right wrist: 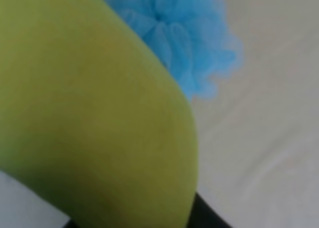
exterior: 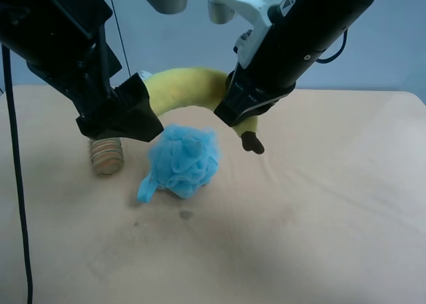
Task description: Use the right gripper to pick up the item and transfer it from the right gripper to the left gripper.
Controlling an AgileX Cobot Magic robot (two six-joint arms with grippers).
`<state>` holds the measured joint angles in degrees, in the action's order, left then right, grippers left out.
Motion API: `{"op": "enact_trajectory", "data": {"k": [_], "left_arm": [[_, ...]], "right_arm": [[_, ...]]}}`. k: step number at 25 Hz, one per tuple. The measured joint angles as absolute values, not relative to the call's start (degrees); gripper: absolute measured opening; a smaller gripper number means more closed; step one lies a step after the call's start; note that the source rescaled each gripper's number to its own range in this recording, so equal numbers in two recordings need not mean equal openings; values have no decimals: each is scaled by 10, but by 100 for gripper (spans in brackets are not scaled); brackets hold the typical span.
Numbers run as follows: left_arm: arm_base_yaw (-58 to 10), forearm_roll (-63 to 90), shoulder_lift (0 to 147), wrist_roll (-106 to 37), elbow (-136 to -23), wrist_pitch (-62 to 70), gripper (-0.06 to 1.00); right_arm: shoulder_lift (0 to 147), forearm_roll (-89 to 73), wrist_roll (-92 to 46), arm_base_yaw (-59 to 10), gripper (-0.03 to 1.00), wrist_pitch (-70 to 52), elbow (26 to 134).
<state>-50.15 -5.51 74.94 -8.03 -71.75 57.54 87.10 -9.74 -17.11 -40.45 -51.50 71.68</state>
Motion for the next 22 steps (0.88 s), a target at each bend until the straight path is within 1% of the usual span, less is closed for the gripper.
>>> {"op": "enact_trajectory", "data": {"k": [10,11,14,17,18,21,22], "left_arm": [[-510,-57,802,-80,-722,558,100],[-510,-61,805,-80,-722,555,99],[-510,-82,813,-76,-722,548,90],[-510,-106,821,-65,-722,547,74],[-510,-111,822,-62,-722,546,67],[-510,-114,823,-59,-722,544,39],[-510,-115,823,-59,-722,544,27]], "right_arm": [[887,-150,-167,-405,0,-506,717],[887,-152,-167,-405,0,-506,717],[887,-153,-167,-405,0,-506,717],[887,-153,-167,-405,0,-506,717],[887,-153,-167,-405,0,-506,717],[887,-155,-167,-405,0,-506,717],[887,-155,-167,-405,0,-506,717]]}}
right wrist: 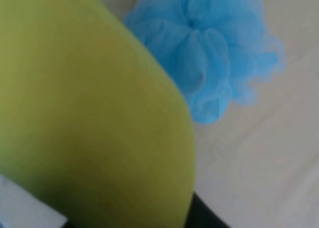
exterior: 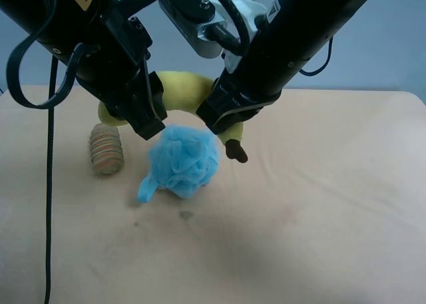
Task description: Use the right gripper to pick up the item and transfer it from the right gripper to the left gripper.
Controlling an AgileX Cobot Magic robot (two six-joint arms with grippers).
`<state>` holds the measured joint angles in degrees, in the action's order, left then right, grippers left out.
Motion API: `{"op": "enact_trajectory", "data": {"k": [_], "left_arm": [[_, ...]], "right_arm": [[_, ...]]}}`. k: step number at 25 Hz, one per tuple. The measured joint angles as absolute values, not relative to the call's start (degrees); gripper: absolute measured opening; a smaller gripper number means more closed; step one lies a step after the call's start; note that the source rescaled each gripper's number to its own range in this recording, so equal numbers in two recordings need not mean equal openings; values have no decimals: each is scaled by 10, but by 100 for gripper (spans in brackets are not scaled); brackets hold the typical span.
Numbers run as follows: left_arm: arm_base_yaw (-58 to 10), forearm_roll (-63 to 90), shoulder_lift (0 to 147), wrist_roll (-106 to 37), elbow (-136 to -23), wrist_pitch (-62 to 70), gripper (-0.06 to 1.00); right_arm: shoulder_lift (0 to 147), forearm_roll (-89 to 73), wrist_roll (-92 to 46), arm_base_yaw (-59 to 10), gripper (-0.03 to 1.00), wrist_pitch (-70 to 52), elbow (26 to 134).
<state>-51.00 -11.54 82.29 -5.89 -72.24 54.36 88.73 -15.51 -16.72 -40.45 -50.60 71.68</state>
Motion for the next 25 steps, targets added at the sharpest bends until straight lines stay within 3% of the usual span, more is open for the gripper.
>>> {"op": "enact_trajectory", "data": {"k": [1,2,6,7,9,11,14,25], "left_arm": [[-510,-115,823,-59,-722,543,5],[-510,-115,823,-59,-722,542,0],[-510,-115,823,-59,-722,542,0],[-510,-115,823,-59,-722,542,0],[-510,-115,823,-59,-722,542,0],[-510,-115,823,-59,-722,542,0],[-510,-115,823,-59,-722,542,0],[-510,-115,823,-59,-722,542,0]], "right_arm": [[887,-157,-167,-405,0,-506,717],[887,-157,-167,-405,0,-506,717],[887,-156,-167,-405,3,-507,717],[887,-153,-167,-405,10,-508,717],[887,-141,-167,-405,35,-517,717],[887,-124,-165,-405,73,-534,717],[887,-105,-165,-405,94,-557,717],[773,-41,-120,-405,100,-692,717]]}}
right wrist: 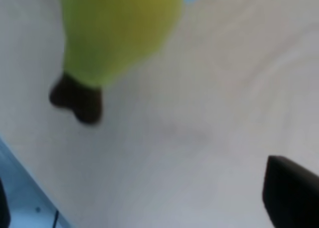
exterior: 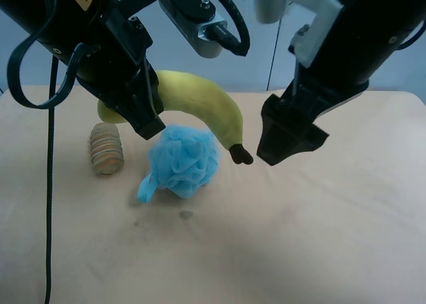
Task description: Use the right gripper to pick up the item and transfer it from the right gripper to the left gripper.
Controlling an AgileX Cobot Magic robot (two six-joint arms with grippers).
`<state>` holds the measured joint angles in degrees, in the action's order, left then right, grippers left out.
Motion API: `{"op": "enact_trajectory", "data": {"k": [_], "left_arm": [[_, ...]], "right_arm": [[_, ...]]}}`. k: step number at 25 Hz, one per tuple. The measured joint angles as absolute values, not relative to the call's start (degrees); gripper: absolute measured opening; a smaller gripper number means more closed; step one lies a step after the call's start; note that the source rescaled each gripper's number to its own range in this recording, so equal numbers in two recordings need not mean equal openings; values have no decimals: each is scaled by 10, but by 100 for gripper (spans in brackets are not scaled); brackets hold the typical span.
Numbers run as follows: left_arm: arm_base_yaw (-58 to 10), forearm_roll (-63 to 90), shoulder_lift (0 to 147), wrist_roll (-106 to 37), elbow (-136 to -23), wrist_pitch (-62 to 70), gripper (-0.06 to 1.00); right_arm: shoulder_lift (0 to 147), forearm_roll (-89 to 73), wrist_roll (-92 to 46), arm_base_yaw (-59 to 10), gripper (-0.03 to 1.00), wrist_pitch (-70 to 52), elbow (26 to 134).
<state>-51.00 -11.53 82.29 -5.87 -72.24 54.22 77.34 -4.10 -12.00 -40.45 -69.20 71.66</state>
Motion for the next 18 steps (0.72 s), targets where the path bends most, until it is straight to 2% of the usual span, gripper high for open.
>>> {"op": "enact_trajectory", "data": {"k": [4,18], "left_arm": [[-510,-115,823,-59,-722,542,0],[-510,-113,823,-58,-722,542,0]], "right_arm": [[699,-31,-91,-405,100,-693,690],[316,-22,-44,-405,100,-698,438]]}}
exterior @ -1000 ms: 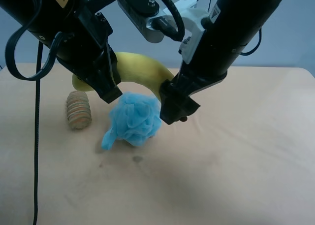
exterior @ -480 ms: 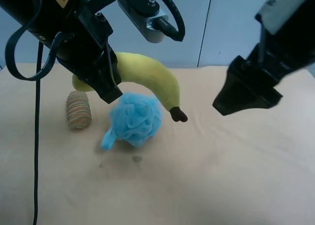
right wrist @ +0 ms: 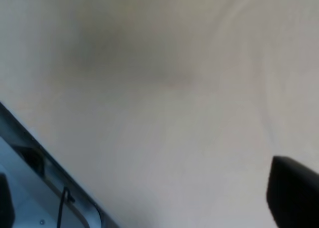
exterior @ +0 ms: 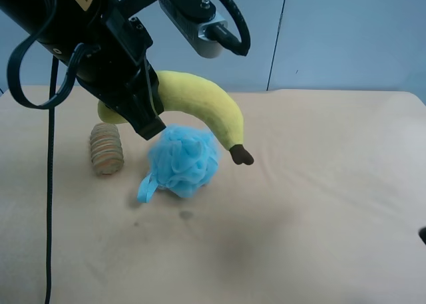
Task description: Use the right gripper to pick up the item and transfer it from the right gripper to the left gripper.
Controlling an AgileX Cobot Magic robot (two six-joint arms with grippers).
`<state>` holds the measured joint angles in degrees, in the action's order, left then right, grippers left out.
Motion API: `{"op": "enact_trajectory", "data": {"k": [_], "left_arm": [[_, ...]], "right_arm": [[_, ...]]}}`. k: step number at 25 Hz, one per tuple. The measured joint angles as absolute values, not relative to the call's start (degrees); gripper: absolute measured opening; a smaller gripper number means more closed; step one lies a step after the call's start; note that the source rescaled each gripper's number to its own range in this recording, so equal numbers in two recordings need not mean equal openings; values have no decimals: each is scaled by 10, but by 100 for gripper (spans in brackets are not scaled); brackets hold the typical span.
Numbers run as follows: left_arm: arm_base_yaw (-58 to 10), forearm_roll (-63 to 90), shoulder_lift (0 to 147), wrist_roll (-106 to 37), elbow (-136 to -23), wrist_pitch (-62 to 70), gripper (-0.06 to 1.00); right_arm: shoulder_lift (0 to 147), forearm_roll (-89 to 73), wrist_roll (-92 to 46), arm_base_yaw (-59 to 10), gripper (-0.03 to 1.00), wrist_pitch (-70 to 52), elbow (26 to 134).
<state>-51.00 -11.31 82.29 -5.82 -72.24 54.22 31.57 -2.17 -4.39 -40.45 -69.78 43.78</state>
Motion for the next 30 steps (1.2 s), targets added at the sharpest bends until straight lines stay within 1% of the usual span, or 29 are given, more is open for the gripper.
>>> {"op": "enact_trajectory", "data": {"k": [4,10,14,23,25,27,30], "left_arm": [[-510,-113,823,-58,-722,542,0],[-510,-113,823,-58,-722,542,0],[-510,-113,823,-57,-722,542,0],[-510,-113,823,-57,-722,535,0],[-510,-113,823,-57,-722,518,0],[-510,-113,823,-57,-722,500,0],[-510,-105,823,-57,-722,481,0]], "right_arm": [[205,-22,-32,-405,100,-694,370],[86,-21,-32,-406,100,-630,292],[61,-21,-32,-406,100,-616,289],[61,-21,-32,-404,100,-615,289],[57,-21,-32,-386,100,-615,289],[43,-21,-32,-350,100,-615,288],[6,-21,-32,-273,100,-615,288]]}}
